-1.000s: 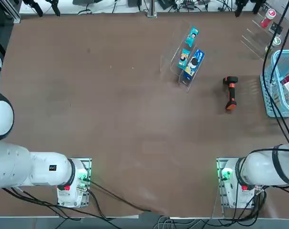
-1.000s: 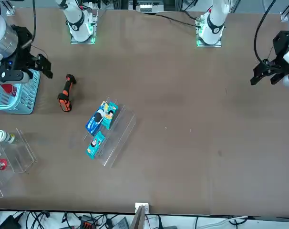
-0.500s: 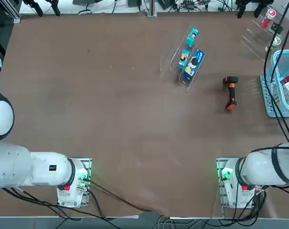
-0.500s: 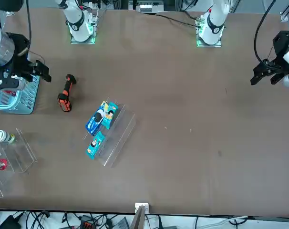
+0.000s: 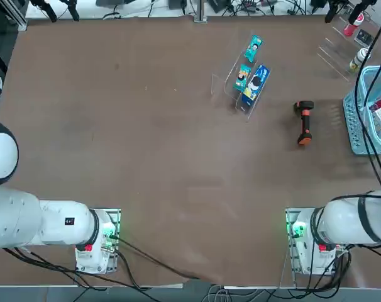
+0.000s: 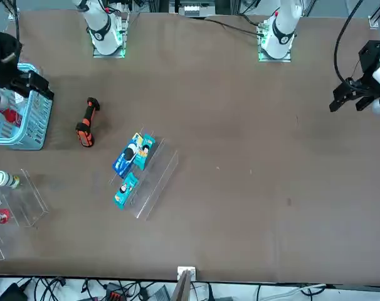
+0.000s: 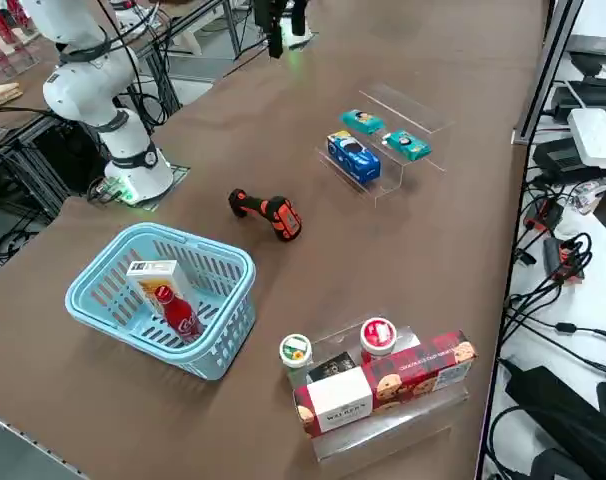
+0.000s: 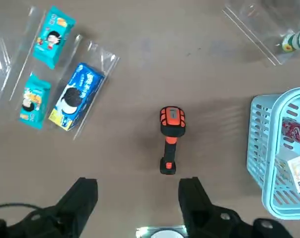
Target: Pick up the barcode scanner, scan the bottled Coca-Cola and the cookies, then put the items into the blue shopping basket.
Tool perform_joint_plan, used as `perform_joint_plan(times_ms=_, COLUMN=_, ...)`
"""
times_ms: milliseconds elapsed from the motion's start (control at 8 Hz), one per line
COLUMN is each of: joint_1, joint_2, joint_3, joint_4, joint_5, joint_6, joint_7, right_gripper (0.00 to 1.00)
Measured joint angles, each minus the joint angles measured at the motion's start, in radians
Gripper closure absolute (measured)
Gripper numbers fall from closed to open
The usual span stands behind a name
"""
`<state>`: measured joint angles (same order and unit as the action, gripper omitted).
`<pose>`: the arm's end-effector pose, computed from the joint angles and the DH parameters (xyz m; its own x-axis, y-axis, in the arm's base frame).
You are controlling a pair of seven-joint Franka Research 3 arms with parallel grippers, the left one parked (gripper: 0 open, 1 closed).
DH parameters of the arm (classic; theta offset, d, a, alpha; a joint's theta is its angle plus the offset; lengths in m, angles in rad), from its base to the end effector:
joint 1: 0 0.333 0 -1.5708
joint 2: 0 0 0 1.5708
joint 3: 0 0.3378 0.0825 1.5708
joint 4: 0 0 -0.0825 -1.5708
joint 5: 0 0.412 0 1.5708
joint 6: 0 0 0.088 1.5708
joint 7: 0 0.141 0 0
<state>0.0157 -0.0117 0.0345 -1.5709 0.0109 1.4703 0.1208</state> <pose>0.5639 0.0301 0.6108 0.9936 -0.0697 -0.0894 -0.0699 -0.9976 0.0003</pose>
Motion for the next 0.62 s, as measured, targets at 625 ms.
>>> perform_joint_plan(times_ms=625, joint_1=-0.003, joint_2=0.023, joint_3=-0.008, joint_4=-0.027, joint_5=-0.008, joint_6=0.021, joint_7=-0.018, right_gripper=0.00)
